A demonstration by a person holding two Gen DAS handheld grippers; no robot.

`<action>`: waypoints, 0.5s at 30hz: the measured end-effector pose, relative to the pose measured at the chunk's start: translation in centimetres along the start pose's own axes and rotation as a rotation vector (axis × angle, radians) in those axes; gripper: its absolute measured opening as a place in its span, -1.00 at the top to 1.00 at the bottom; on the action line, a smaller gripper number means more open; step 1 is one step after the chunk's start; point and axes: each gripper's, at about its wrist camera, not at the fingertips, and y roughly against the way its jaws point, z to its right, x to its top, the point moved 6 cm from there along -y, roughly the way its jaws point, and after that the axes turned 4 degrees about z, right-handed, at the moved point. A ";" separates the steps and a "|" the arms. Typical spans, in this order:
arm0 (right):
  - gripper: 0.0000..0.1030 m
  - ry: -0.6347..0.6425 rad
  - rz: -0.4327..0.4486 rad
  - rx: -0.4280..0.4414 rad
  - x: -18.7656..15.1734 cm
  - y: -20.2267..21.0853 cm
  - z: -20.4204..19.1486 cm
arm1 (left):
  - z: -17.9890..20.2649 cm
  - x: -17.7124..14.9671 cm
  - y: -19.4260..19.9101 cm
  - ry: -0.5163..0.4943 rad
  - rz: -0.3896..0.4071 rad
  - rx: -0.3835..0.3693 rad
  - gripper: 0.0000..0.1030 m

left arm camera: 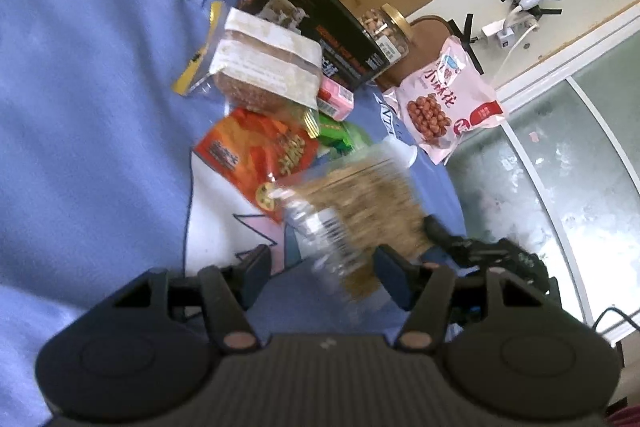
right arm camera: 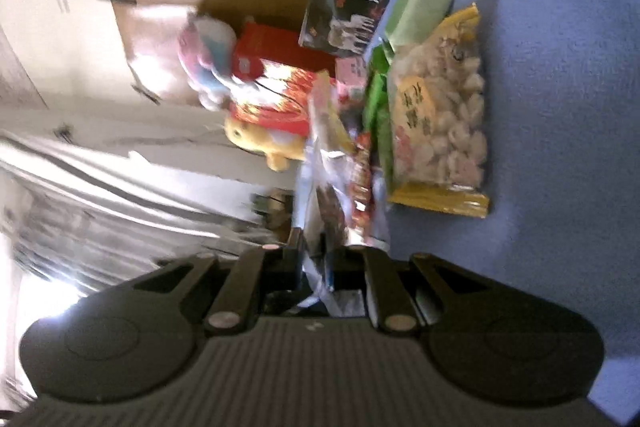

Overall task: Organize snacks
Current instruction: 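Grasp the clear seed bag with the left gripper and lift it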

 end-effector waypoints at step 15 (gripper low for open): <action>0.75 -0.007 0.068 0.099 5.7 -0.4 -3.8 | 6.2 5.9 -2.8 -0.133 0.029 -0.131 0.16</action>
